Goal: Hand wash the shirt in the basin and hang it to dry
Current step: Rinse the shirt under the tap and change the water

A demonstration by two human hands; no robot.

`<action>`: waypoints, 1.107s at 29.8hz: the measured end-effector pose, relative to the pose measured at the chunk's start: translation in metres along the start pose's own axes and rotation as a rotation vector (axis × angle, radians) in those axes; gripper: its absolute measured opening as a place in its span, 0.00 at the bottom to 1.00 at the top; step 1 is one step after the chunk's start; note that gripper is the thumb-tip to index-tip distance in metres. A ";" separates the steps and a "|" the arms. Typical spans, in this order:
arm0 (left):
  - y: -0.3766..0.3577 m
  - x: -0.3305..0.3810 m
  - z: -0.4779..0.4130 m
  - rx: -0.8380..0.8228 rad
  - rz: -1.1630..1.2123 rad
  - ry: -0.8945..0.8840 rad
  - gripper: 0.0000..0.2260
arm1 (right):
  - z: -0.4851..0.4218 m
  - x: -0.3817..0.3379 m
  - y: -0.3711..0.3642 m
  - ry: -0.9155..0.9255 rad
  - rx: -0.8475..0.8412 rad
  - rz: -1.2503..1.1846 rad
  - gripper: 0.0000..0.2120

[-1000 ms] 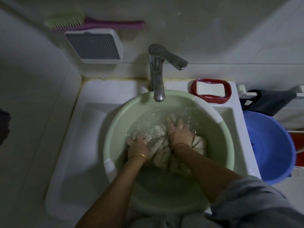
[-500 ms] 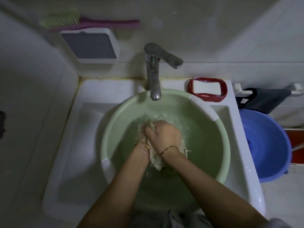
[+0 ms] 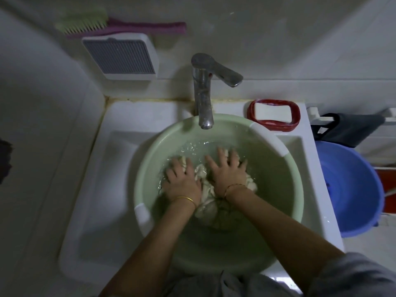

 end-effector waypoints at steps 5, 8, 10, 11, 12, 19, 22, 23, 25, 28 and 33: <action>-0.037 -0.005 -0.008 -0.153 -0.147 -0.048 0.24 | -0.009 0.000 -0.024 0.078 -0.176 0.252 0.26; -0.040 -0.006 -0.023 -0.271 0.422 0.042 0.24 | -0.007 0.028 -0.018 -0.193 -0.061 -0.139 0.30; -0.035 -0.013 -0.032 -0.376 1.026 0.244 0.21 | -0.002 0.031 -0.010 -0.345 0.071 -0.421 0.23; -0.037 -0.013 -0.029 -0.484 1.267 0.370 0.19 | -0.001 0.028 -0.005 -0.346 0.130 -0.564 0.18; -0.039 -0.010 -0.027 -0.592 1.414 0.464 0.18 | 0.000 0.022 0.000 -0.309 0.174 -0.704 0.14; 0.000 0.023 0.020 -0.985 1.649 0.500 0.19 | 0.044 -0.030 0.066 -0.116 0.433 -0.768 0.19; 0.004 0.022 0.040 -0.938 1.541 0.469 0.17 | 0.039 -0.034 0.074 -0.152 0.456 -0.676 0.16; 0.009 0.027 0.046 -0.948 1.575 0.471 0.17 | 0.036 -0.029 0.074 -0.178 0.457 -0.653 0.15; 0.014 0.041 0.047 -0.960 1.646 0.493 0.17 | 0.025 -0.009 0.069 -0.256 0.433 -0.623 0.15; 0.011 0.041 0.033 -0.891 1.370 0.382 0.15 | 0.014 0.026 0.056 -0.330 0.382 -0.558 0.15; 0.026 -0.003 -0.026 -0.184 0.800 0.183 0.26 | 0.006 0.037 0.017 -0.249 0.147 -0.224 0.28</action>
Point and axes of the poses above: each hand's wrist, its own z-axis away from the middle knuckle, its own y-axis out of the back of the hand, x = y × z, the point moved 8 cm from there along -z, towards the middle knuckle, and after that the axes turned 14 degrees about y, right-handed, at the moved point
